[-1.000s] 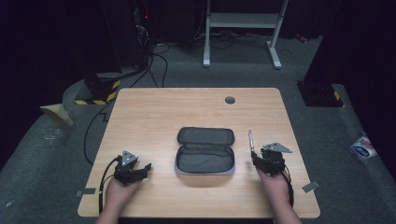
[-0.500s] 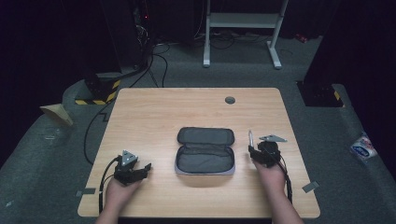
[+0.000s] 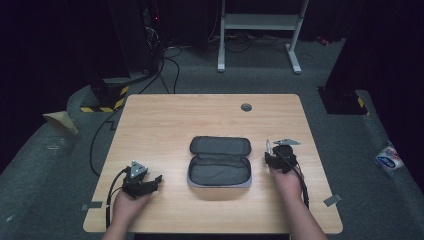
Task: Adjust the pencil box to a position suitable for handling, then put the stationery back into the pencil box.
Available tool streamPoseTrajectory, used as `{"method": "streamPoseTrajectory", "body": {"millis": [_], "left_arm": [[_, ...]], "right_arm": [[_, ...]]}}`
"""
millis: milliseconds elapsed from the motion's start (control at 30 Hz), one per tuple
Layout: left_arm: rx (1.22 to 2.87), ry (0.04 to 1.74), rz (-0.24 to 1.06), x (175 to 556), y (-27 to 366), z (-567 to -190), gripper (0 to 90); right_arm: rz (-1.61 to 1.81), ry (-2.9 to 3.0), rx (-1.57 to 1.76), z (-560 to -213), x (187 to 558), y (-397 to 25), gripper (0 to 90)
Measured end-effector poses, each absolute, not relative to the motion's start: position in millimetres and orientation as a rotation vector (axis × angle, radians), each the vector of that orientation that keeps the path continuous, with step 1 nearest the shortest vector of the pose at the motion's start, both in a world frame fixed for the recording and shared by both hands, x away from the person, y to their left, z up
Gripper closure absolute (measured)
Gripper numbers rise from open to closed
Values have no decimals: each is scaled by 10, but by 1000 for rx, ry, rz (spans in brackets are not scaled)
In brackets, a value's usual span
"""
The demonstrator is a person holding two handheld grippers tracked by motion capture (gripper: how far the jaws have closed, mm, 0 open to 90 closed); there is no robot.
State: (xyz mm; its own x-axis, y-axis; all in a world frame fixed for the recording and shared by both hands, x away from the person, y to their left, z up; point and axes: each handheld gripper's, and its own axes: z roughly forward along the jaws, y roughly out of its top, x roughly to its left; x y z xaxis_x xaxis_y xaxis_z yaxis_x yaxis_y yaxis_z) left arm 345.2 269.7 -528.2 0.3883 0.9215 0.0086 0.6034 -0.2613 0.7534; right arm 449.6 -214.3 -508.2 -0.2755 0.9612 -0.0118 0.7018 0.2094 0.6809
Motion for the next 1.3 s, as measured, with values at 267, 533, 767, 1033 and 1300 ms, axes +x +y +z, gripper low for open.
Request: {"method": "streamPoseTrajectory", "body": {"millis": [267,533,767,1033,1300], "left_arm": [[1973,1310,599,3438,2691,-5281,328],[1971,1309,601,3441,2689,-5283,328],[1974,1309,605,3433,2689,-5282,328],[1975,1309,607,3433,2690,-5281,328],[1973,1310,604,3425,2686,-5282,328]], "right_arm": [[741,2076,1580,-5097,4539,-2082,529],[716,2097,1575,-5077,4538,-2036,613],[700,2128,1577,-5053,4546,-2016,689],[703,2135,1575,-5050,4548,-2051,774],[698,2146,1545,-5045,4547,-2066,785]]}}
